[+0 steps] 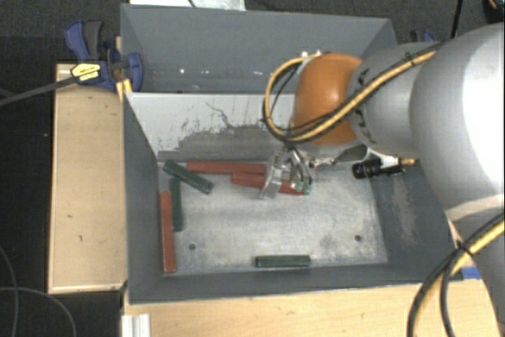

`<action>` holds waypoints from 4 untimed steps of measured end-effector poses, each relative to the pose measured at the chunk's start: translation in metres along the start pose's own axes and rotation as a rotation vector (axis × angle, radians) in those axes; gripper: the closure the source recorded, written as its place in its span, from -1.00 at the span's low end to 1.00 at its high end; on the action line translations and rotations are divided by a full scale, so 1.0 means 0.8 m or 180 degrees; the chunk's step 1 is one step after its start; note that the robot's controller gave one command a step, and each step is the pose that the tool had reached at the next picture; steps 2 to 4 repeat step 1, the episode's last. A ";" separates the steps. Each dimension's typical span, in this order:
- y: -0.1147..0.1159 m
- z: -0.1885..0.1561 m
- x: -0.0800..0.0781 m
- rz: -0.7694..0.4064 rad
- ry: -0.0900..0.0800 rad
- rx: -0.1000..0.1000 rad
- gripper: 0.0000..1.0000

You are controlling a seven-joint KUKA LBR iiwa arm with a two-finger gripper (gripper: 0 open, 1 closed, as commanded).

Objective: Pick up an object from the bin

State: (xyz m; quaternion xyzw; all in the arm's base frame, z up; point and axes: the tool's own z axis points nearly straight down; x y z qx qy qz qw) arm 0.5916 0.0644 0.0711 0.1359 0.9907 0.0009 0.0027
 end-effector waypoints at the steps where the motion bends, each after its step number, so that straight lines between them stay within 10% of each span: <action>1: -0.022 -0.192 0.000 0.0079 -0.0016 -0.0004 1.00; 4: -0.022 -0.192 0.000 0.0079 -0.0016 -0.0004 1.00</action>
Offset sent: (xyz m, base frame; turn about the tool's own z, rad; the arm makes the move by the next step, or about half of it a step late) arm -0.0073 -0.0170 0.1479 0.0278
